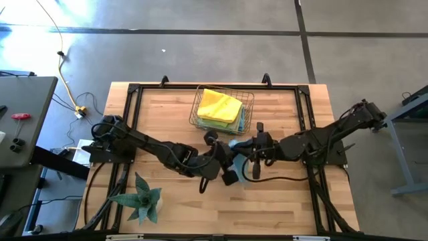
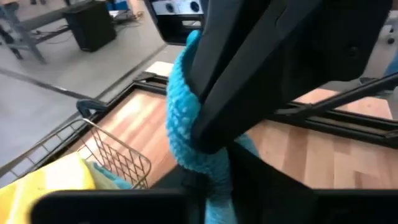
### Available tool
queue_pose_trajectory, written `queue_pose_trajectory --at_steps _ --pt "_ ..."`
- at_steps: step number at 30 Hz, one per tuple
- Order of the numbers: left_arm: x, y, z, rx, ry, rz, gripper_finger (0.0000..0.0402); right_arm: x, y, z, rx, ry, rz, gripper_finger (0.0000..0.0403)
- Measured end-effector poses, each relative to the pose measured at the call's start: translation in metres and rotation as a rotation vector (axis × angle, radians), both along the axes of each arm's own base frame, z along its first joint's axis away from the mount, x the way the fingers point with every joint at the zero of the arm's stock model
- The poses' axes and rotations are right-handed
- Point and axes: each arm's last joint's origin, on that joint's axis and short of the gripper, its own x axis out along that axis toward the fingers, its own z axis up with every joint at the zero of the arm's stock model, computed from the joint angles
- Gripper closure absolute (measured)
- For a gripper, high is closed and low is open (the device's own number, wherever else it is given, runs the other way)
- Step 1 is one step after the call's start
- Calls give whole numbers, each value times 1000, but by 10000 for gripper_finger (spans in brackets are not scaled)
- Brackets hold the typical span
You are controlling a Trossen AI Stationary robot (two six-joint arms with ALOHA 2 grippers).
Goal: Fold microfiber towels
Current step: Fold the blue towel
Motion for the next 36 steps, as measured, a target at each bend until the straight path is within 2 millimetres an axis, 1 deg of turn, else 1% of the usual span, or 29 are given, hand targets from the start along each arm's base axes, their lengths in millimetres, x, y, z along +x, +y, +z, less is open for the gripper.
queue_pose_trajectory --at_steps 1,3,7,9,12,16,20,22,25,28,31,34,36 --pt "0 -1 0 1 2 -6 377 0 0 0 0 0 0 403" --pt "-1 -3 0 2 5 -11 394 0 0 0 -1 2 0 403" --pt "-2 -10 -1 18 18 -34 393 -3 0 -1 20 17 -1 402" --pt "-4 -14 0 27 28 -56 398 -6 -1 0 44 29 4 394" --pt "-10 -18 5 25 32 -81 397 -12 -3 4 87 26 45 369" --pt "-16 -20 12 20 21 -94 399 -21 -6 11 156 19 94 312" --pt "-28 -21 29 7 -19 -107 400 -37 -8 18 210 38 172 257" --pt "-34 -19 38 -1 -44 -111 400 -46 -9 21 217 53 203 238" --pt "-47 -17 56 -24 -90 -133 400 -59 -6 17 180 120 203 220" --pt "-63 -12 76 -42 -157 -136 400 -65 0 8 115 193 161 218" --pt "-78 -9 92 -53 -200 -143 401 -62 9 -1 27 234 115 222" --pt "-89 -6 104 -43 -227 -154 401 -54 17 -10 -72 246 67 227" --pt "-92 -7 108 -48 -249 -167 401 -47 21 -14 -107 246 48 231"
